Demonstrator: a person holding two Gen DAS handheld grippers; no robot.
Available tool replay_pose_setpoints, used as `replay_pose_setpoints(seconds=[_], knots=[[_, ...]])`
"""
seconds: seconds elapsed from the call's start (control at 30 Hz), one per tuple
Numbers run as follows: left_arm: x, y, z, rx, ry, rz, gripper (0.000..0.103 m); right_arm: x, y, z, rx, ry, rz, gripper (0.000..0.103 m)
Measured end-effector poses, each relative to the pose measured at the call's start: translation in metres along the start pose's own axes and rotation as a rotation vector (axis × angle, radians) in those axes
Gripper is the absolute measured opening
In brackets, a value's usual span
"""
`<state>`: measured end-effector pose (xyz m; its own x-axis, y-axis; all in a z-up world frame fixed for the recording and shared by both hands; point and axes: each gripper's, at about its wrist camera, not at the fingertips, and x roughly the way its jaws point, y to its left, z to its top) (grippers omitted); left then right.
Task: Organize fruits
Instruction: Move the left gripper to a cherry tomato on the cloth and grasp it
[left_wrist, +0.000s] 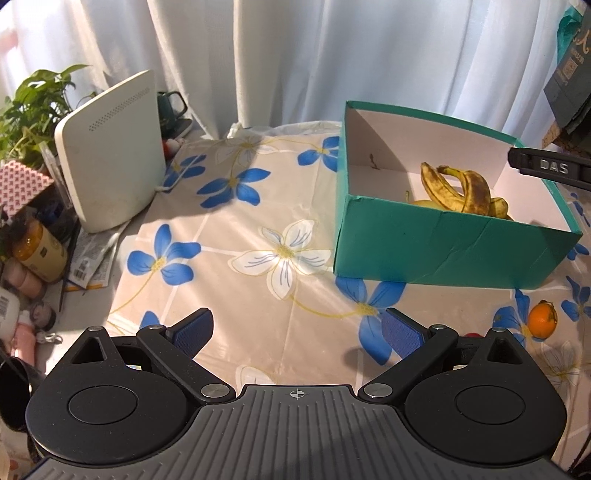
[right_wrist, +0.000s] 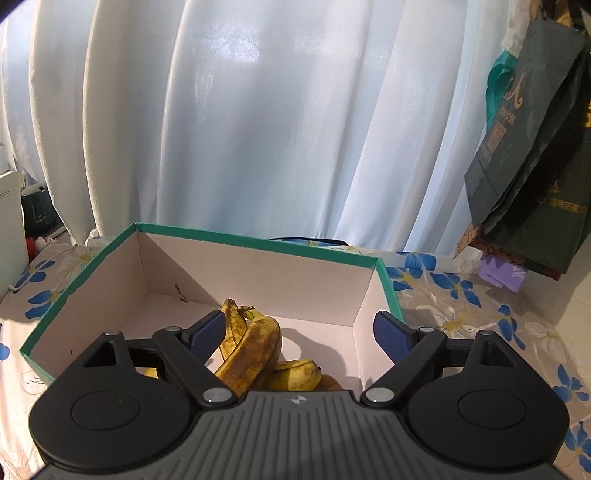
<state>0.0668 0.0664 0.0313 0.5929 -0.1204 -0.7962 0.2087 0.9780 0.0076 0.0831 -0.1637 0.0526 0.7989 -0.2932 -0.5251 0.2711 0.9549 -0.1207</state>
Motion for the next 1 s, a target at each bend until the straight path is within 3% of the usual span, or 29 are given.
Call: replay_pose_setpoints(seconds=[0.13, 0.2, 0.33, 0.47, 0.6, 0.8, 1.0], knots=[[0.005, 0.008, -0.003, 0.006, 0.014, -0.027, 0.101, -0.058, -0.019, -0.019, 0.061, -0.067, 0.035, 0.102], [0.01, 0.011, -0.006, 0.012, 0.028, -0.058, 0.101, -0.082, -0.027, -0.031, 0.082, -0.08, 0.033, 0.102], [0.013, 0.013, -0.018, 0.035, 0.019, -0.063, 0.101, -0.11, -0.041, -0.057, 0.158, -0.05, 0.016, 0.102], [0.002, 0.014, -0.033, 0.093, -0.049, -0.033, 0.102, -0.129, -0.045, -0.082, 0.202, -0.01, 0.023, 0.102], [-0.005, 0.004, -0.049, 0.195, -0.11, -0.026, 0.103, -0.131, -0.047, -0.099, 0.238, 0.039, 0.038, 0.102], [0.004, -0.01, -0.072, 0.297, -0.139, -0.006, 0.103, -0.13, -0.039, -0.104, 0.235, 0.054, 0.062, 0.102], [0.02, -0.008, -0.079, 0.257, -0.075, -0.02, 0.103, -0.121, -0.03, -0.108, 0.218, 0.102, 0.087, 0.102]])
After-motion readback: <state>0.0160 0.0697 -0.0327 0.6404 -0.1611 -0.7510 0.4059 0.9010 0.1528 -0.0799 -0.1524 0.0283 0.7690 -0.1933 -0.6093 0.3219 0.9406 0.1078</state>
